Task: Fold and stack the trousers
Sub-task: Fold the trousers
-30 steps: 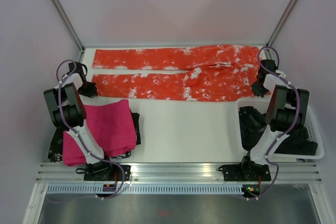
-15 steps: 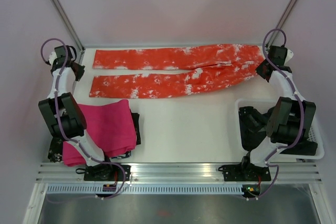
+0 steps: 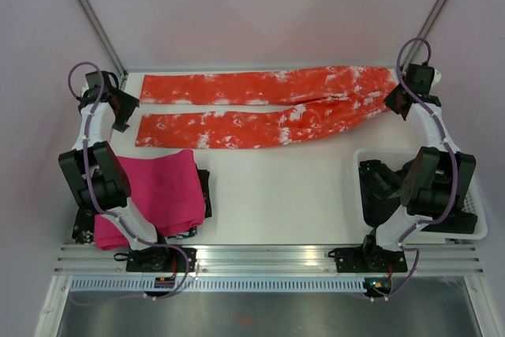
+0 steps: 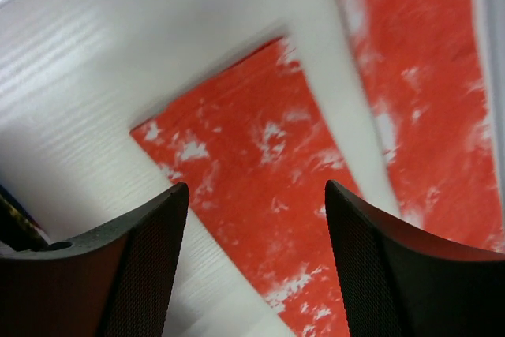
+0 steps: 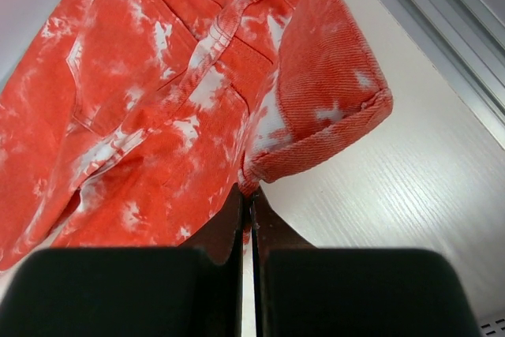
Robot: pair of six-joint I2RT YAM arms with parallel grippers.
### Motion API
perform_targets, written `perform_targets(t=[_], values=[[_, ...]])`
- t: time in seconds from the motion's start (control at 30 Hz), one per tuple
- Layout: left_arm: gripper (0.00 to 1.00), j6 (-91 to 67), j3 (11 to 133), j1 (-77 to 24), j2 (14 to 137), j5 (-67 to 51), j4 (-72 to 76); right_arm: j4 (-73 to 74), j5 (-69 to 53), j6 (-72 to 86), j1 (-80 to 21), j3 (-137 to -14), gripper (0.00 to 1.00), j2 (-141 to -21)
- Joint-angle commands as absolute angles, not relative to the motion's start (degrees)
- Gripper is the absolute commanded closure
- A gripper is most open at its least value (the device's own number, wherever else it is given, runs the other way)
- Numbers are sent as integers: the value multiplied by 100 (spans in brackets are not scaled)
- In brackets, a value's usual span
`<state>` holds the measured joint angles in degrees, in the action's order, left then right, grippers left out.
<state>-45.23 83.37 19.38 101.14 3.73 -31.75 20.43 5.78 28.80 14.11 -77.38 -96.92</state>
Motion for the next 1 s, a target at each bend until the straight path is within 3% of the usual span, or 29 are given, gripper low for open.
perform_targets(t=[0.0, 0.4, 0.77, 0.9, 0.97], values=[[24, -4974, 7964, 1898, 10397, 70, -3717, 1907, 510, 2944, 1406, -7787, 100, -9843], [25, -5378, 7093, 1819, 10608, 395, -3489, 1872, 545, 3015, 1397, -7778, 100, -10230], [41, -5563, 7487, 1811, 11346, 632, -3111, 2118, 808, 2997, 1397, -8244, 100, -10705], [65, -5502, 7611, 1811, 11566, 729, -3217, 2206, 922, 3006, 1397, -8227, 100, -10731], [83, -5493, 7638, 1819, 11610, 712, -3217, 2250, 958, 3023, 1397, -8226, 100, -10740]])
